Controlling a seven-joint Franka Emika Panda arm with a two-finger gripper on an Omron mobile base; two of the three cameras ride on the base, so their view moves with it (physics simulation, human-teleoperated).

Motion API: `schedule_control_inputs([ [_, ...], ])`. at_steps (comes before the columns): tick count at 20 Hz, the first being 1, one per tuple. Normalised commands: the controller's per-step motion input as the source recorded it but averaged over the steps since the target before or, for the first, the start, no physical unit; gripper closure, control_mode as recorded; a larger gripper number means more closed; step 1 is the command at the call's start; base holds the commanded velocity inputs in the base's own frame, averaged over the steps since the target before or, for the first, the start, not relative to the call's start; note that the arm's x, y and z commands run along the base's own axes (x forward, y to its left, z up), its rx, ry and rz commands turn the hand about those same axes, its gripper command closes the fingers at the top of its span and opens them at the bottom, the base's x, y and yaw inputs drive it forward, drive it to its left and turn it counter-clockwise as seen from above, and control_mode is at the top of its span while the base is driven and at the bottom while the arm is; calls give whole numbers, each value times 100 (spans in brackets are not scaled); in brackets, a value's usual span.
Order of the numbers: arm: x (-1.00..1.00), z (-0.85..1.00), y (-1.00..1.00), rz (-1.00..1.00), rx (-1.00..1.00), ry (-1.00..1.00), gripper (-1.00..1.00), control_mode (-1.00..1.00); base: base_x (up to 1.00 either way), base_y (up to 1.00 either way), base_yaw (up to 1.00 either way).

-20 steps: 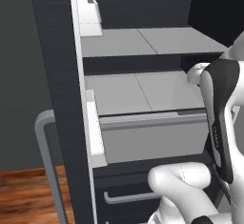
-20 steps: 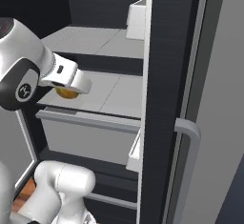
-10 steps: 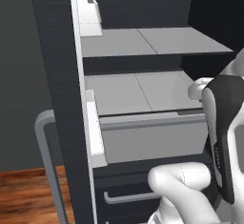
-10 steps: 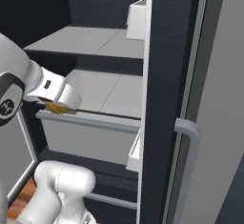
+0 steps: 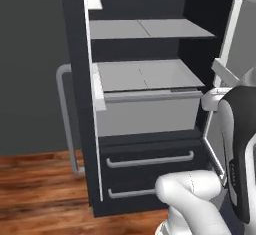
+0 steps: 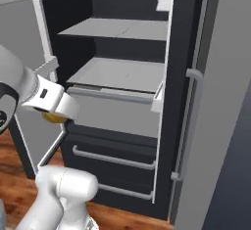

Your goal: Place the cold items (squash and broccoli) from the fridge in one tupperware on the dining counter. Place the warm items (kebab skewer and hot dog) in the stove area in another tupperware.

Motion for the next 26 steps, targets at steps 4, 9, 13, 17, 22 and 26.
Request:
schedule_control_inputs([
  [4,0,0,0,0,0,0,100,100,-100,47,22],
  [9,0,0,0,0,0,0,100,100,-84,69,47],
  [13,0,0,0,0,0,0,100,100,-57,70,63],
  [17,0,0,0,0,0,0,100,100,-22,69,61],
  [22,0,0,0,0,0,0,100,100,24,54,53],
  [26,0,0,0,0,0,0,100,100,83,21,45],
])
